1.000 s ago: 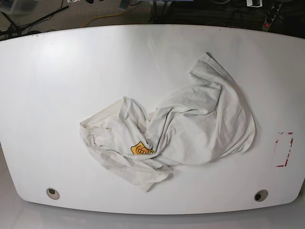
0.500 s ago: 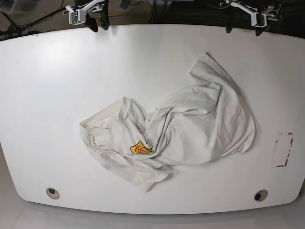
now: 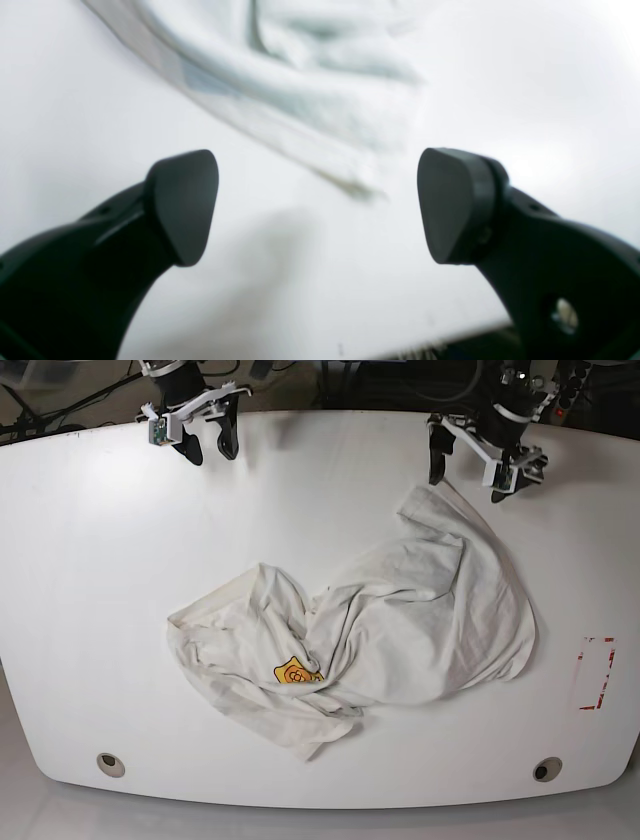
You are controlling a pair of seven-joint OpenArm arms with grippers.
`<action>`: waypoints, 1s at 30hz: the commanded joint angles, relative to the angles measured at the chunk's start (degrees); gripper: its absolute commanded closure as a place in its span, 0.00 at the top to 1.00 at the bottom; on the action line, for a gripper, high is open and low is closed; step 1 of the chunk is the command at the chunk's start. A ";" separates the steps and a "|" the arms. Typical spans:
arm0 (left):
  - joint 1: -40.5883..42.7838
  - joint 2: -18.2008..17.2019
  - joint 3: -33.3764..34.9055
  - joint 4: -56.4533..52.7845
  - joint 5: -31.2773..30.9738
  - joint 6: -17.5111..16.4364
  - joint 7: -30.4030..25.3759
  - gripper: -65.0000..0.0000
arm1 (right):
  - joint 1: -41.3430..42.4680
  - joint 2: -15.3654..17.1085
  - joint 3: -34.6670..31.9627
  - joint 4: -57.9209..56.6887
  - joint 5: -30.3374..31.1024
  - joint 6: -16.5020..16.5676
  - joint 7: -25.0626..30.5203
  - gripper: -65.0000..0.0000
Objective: Fold the T-shirt properly
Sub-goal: 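Reach both grippers down and pinch two edges of the crumpled shirt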
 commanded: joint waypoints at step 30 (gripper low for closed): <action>-13.28 -3.39 15.21 -9.05 16.20 -0.61 8.77 0.81 | 4.40 -1.51 1.83 0.69 0.34 0.51 -2.76 0.51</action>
